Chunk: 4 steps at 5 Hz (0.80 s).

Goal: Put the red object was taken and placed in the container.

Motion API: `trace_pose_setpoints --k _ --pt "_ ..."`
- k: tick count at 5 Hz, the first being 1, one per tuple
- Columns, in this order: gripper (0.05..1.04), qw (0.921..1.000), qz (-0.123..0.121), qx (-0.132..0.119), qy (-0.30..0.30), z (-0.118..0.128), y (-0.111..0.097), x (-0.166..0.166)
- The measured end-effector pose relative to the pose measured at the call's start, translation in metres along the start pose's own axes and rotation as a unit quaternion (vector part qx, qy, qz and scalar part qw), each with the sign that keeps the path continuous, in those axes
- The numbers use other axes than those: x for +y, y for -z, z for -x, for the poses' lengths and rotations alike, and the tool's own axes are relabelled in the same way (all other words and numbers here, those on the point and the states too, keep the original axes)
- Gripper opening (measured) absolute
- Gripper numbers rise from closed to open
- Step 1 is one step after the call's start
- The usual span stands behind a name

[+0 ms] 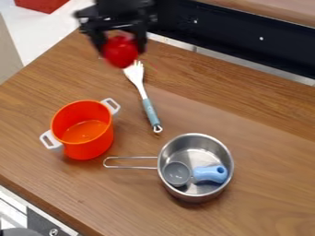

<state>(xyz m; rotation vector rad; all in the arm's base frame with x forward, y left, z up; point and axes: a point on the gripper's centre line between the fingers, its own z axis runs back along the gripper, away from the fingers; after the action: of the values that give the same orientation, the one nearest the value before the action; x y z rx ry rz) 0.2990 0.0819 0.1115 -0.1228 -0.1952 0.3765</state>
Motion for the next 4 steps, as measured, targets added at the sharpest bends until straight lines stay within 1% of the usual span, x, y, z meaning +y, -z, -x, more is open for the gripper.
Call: trace_pose_setpoints --k 1,2,3,4 --pt "0.863 0.9992 -0.003 0.016 0.037 0.014 0.003 0.024" --pt "0.863 0.9976 -0.001 0.018 0.066 0.032 0.016 0.048" --pt "0.863 0.995 0.003 0.014 0.098 0.04 0.022 0.059" --pt "0.863 0.9934 0.011 0.013 0.113 0.047 0.028 0.059"
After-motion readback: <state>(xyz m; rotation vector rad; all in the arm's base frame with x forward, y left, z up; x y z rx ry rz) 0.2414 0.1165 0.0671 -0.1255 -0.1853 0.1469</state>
